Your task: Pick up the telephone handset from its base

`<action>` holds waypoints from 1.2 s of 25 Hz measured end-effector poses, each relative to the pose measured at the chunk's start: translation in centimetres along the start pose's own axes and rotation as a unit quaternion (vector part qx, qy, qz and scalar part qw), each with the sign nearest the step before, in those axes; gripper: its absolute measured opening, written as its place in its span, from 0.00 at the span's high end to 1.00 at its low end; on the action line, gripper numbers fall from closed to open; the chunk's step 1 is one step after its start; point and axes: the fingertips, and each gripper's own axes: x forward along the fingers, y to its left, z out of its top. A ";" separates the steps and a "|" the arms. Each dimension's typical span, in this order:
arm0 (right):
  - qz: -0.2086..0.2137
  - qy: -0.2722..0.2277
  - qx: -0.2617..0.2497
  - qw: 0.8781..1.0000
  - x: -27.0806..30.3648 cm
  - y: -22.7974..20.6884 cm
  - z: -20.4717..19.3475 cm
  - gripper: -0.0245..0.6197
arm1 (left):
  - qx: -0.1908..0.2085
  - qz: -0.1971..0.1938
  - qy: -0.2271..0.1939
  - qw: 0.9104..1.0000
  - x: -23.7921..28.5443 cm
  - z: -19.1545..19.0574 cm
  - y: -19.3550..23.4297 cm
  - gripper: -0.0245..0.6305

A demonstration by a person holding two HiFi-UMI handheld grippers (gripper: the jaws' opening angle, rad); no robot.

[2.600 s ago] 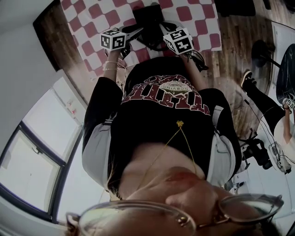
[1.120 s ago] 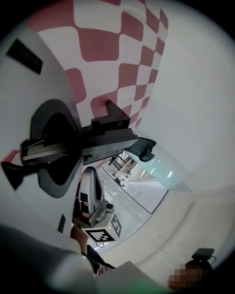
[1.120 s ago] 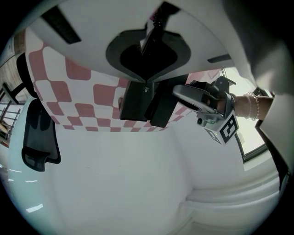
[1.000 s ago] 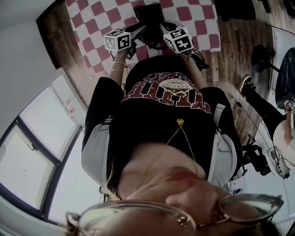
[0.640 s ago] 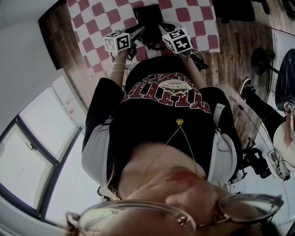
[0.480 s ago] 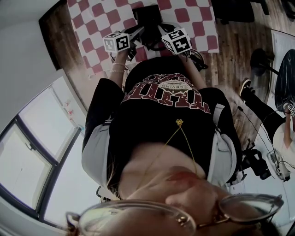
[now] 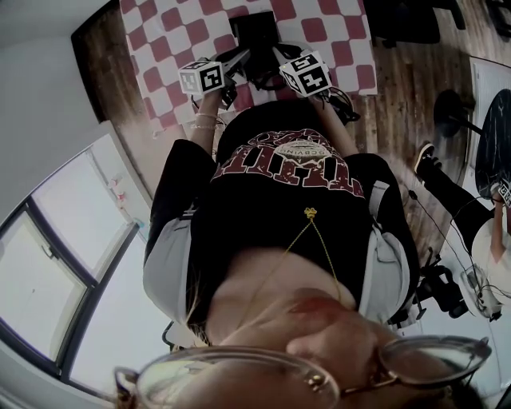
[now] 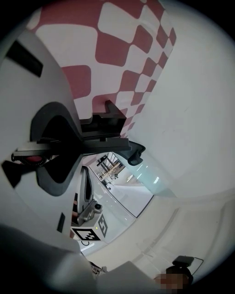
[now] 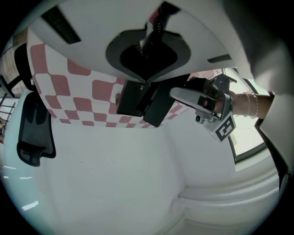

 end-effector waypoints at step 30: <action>0.035 -0.052 -0.047 0.997 0.0 2.1 2.5 0.93 | -0.051 -0.034 -0.097 0.993 -4.0 3.0 -4.2 0.84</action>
